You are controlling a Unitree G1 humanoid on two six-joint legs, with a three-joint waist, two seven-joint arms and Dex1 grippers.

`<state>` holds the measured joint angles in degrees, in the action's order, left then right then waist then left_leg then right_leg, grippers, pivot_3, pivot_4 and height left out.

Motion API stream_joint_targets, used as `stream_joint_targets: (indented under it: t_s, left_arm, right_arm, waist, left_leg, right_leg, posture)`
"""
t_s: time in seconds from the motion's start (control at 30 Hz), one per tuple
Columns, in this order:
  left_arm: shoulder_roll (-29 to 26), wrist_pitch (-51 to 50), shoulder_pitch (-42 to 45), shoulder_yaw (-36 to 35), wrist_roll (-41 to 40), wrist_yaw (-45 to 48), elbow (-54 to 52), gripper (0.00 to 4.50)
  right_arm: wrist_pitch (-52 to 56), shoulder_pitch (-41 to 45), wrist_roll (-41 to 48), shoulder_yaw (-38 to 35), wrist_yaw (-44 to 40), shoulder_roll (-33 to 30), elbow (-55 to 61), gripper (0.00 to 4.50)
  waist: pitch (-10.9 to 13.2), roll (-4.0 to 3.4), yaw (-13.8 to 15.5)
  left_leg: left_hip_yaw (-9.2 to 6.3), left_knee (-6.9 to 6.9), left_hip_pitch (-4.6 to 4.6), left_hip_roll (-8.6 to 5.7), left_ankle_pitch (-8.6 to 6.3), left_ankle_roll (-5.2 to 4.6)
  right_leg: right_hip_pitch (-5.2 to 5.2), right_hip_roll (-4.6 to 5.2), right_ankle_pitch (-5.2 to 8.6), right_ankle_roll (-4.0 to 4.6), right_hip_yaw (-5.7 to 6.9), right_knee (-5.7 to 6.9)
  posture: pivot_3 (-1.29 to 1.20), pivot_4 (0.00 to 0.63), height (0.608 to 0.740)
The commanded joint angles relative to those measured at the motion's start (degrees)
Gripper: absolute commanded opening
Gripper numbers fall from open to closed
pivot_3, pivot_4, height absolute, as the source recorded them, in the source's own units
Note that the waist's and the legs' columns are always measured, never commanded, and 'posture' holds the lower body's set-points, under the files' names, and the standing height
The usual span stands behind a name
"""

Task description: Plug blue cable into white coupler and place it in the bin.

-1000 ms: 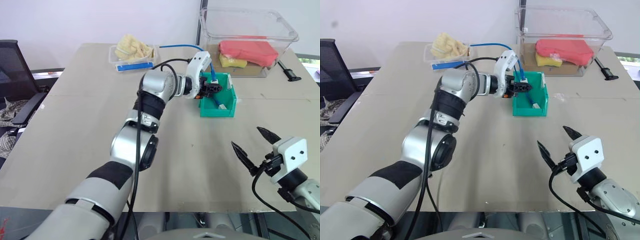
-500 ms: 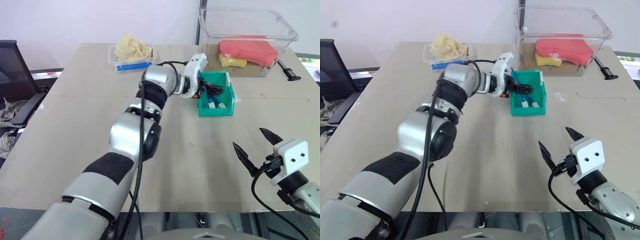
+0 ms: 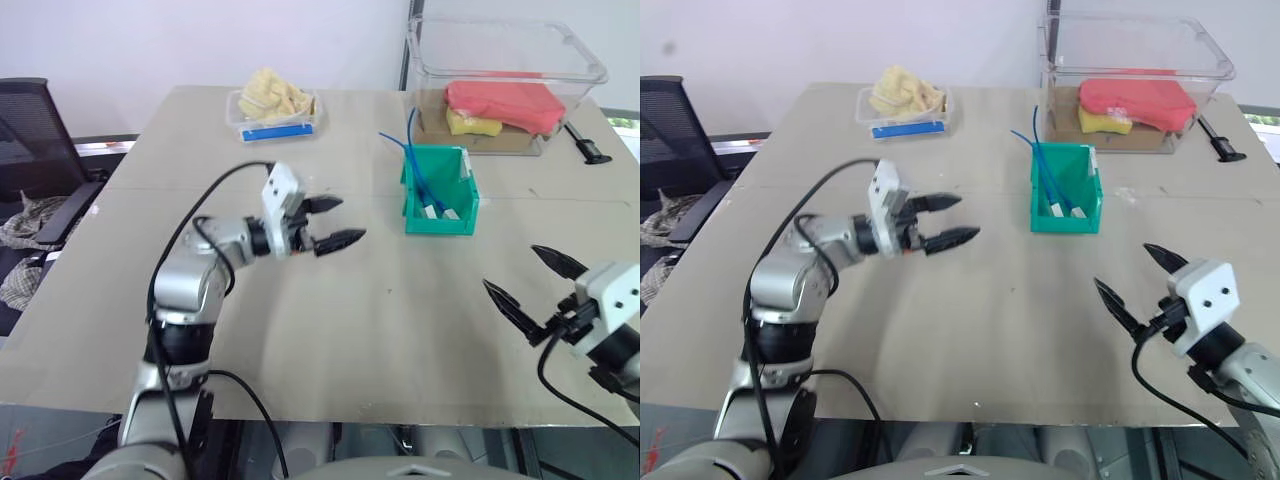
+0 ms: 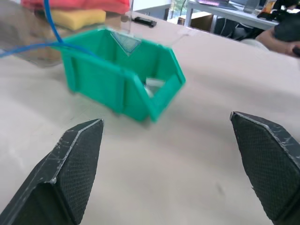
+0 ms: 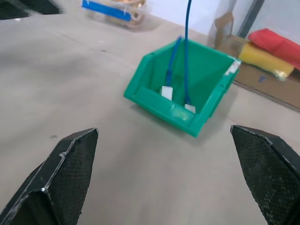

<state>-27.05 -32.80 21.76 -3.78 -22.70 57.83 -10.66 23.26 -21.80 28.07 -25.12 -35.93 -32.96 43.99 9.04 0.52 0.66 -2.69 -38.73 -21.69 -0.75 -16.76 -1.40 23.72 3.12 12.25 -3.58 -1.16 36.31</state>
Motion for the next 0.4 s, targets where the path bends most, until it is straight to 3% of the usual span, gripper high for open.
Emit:
stream_joint_targets:
  t_s: [0.03, 0.27, 0.4]
  left_arm:
    - [-2.0, 3.4, -6.4, -3.8, -2.6, -0.4, -7.0, 4.43]
    - [-6.7, 5.4, -20.5, -7.4, -3.6, -0.7, -13.0, 4.43]
    - [-9.0, 5.9, -23.1, -8.6, -4.8, 0.3, -12.1, 4.43]
  right_arm:
    - [-2.4, -1.9, 2.0, -4.8, -4.3, -2.1, -1.6, 4.5]
    - [-2.2, -5.8, 3.3, -9.0, -9.7, -5.7, -4.5, 4.5]
    - [-2.4, -6.0, 2.7, -8.7, -11.1, -7.1, -6.1, 4.5]
  waist:
    - [0.0, 0.02, 0.1]
    - [0.0, -0.02, 0.0]
    - [0.0, -0.01, 0.0]
  left_leg:
    - [-0.02, 0.0, -0.01, 0.0, 0.0, -0.01]
    - [-0.03, -0.01, 0.05, 0.02, -0.01, -0.03]
    - [-0.02, 0.0, 0.07, 0.05, -0.01, -0.03]
  right_leg:
    - [0.0, 0.0, 0.0, 0.0, 0.03, 0.0]
    - [-0.09, -0.01, 0.06, 0.1, 0.07, 0.0]
    - [-0.09, -0.04, 0.12, 0.2, 0.09, 0.0]
  posture:
    - [0.0, 0.15, 0.739]
    - [0.0, 0.15, 0.739]
    - [0.0, 0.15, 0.739]
